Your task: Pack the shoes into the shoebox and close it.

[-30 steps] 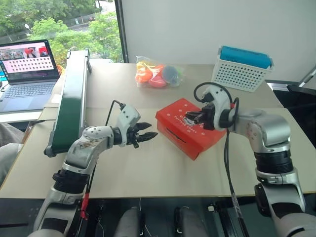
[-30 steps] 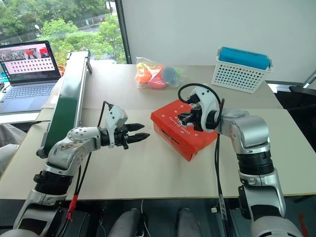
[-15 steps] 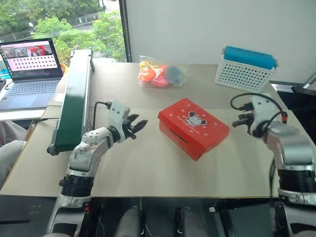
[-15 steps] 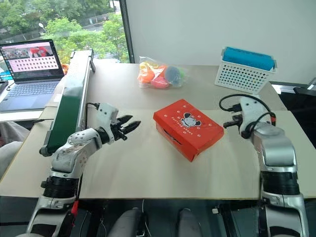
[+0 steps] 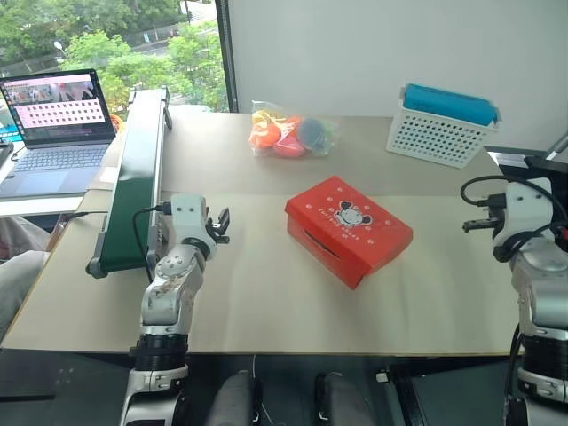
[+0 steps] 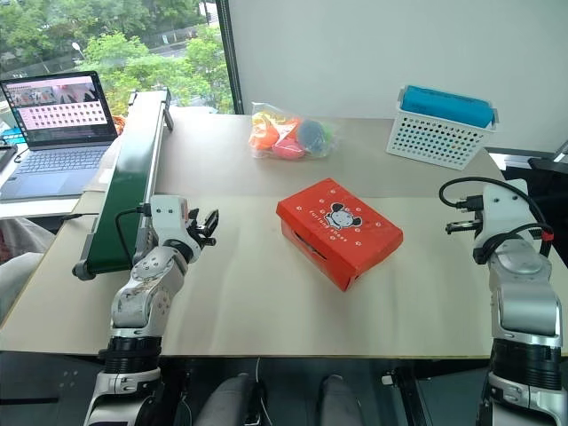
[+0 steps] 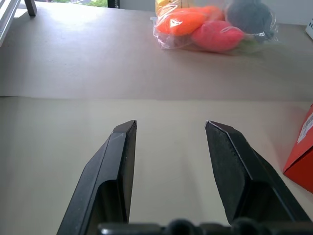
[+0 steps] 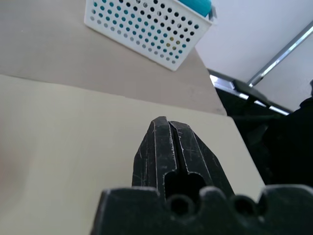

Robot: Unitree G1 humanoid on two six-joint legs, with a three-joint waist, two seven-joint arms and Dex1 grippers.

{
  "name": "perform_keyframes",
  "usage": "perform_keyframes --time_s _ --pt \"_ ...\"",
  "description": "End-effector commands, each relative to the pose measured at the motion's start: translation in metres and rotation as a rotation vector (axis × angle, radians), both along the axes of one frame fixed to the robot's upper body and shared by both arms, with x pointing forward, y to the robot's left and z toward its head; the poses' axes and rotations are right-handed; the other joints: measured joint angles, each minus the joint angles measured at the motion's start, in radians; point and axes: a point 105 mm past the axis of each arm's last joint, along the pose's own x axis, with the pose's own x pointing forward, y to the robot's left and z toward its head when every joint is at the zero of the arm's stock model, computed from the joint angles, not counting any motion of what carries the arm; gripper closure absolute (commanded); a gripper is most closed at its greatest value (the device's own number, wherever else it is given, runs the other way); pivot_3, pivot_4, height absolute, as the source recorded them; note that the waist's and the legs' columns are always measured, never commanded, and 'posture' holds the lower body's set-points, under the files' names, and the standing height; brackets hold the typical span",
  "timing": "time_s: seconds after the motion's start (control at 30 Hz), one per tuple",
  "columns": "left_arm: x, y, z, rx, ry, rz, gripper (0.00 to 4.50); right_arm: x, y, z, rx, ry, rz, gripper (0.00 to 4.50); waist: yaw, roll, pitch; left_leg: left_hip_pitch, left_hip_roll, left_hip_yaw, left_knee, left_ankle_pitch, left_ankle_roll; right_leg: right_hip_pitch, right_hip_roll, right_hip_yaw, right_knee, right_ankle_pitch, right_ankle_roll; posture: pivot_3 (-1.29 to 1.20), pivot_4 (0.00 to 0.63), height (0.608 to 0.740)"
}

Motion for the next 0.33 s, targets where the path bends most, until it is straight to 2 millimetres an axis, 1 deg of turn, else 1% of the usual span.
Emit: perform_keyframes --time_s 0.03,0.13,0.33 --pt "-0.002 0.005 0.019 0.002 -0.079 0.022 2.12 -0.009 -0.01 0.009 -0.013 -0.076 -0.034 4.48 -0.001 0.0 0.0 0.0 0.0 0.0 0.0 0.0 0.0 0.0 0.0 0.0 0.0 0.0 0.0 0.0 0.15 0.699" --pt "-0.003 0.006 0.02 0.004 -0.086 0.028 2.12 -0.011 -0.014 0.003 -0.032 -0.058 -0.044 4.48 -0.001 0.0 0.0 0.0 0.0 0.0 0.001 0.0 0.0 0.0 0.0 0.0 0.0 0.0 0.0 0.0 0.15 0.699" --pt "-0.005 0.005 0.017 -0.001 -0.081 0.032 2.12 -0.018 -0.03 -0.002 -0.022 -0.066 -0.093 4.48 -0.001 0.0 0.0 0.0 0.0 0.0 0.001 0.0 0.0 0.0 0.0 0.0 0.0 0.0 0.0 0.0 0.15 0.699"
